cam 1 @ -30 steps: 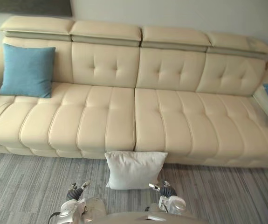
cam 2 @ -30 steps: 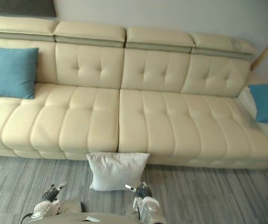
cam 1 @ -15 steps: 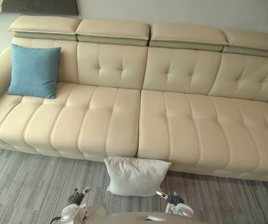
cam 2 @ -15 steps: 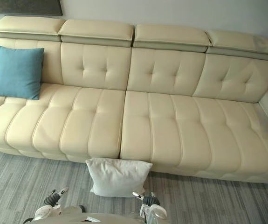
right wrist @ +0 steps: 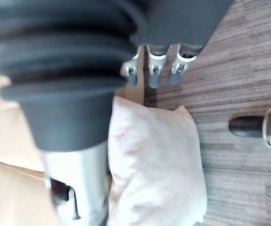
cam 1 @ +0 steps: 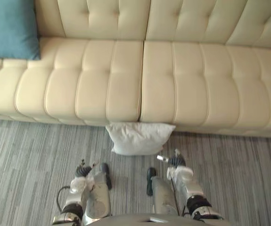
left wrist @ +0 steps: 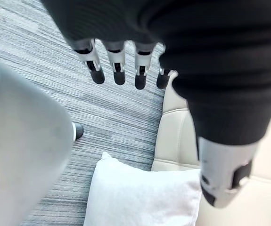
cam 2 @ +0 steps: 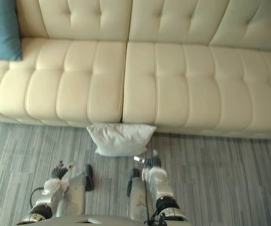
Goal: Pick up cushions and gather them together orderly.
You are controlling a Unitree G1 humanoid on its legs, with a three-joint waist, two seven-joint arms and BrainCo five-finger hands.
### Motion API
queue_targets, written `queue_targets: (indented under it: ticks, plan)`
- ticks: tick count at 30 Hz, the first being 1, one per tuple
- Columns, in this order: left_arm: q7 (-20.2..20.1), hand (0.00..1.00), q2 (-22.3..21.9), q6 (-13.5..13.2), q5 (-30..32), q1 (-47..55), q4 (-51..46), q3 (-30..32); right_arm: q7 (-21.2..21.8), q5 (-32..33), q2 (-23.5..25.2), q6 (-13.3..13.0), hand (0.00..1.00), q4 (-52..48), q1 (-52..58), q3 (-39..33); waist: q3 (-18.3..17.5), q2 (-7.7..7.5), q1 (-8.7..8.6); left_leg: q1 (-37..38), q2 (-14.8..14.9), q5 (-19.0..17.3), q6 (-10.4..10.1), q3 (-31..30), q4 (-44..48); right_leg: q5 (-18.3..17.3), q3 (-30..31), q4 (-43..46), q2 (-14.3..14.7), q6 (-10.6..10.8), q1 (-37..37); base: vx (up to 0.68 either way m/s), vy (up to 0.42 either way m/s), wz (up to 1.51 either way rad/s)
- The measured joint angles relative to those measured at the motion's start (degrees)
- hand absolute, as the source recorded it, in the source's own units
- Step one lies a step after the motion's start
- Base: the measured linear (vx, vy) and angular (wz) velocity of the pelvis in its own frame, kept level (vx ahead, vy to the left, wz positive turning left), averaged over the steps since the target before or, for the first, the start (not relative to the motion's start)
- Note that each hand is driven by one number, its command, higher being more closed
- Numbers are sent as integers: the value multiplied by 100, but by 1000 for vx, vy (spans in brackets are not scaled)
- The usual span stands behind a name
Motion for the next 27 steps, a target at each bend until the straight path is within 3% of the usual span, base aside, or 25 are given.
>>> queue_targets:
  ticks: [4,6,11,19,20,22,23,27]
  plan:
    - [127,0,144,0,-108,-774,-24,391,-258,10,-36,27,0,29,-842,-281,356,36,-34,-910,190,20,33,0,400,178,132,249,133,-25,-904,-125,3,-19]
    - [231,0,148,0,-225,-1233,-26,582,-388,12,-194,40,0,64,-1327,-267,449,46,-55,-1445,202,112,147,-12,566,191,139,491,135,-26,-1464,-91,-7,0]
    - [351,0,382,0,-448,-2353,-68,788,-629,45,-512,107,0,93,-2834,-253,899,66,-91,-2424,251,219,165,-138,958,195,139,1062,137,-16,-2464,-54,-8,6]
    - [459,0,503,10,-434,-3594,-291,620,-899,42,-563,137,0,380,-4427,-8,997,66,-121,-3512,202,425,240,-233,1132,165,124,1560,87,-25,-3652,-38,-23,13]
    - [480,0,520,11,-420,-3825,-316,499,-964,42,-575,155,100,508,-4700,9,1033,88,-155,-3684,177,488,254,-274,1112,153,109,1608,64,-7,-3827,-43,-9,18]
    - [495,0,517,14,-389,-3954,-409,401,-1015,40,-578,154,100,499,-4824,24,1037,85,-200,-3824,139,514,229,-299,1071,154,93,1651,30,-7,-3979,-26,-4,18]
    - [514,100,511,16,-293,-4109,-499,221,-1124,33,-608,155,100,489,-4956,96,1048,87,-204,-3949,136,585,234,-307,1042,156,82,1684,27,-8,-4121,-16,-6,14]
    - [775,100,428,19,81,-4485,-590,-44,-1408,-195,-572,171,100,267,-5130,288,1053,87,-220,-4173,144,658,219,-328,1037,155,75,1775,40,-9,-4393,-7,-11,5]
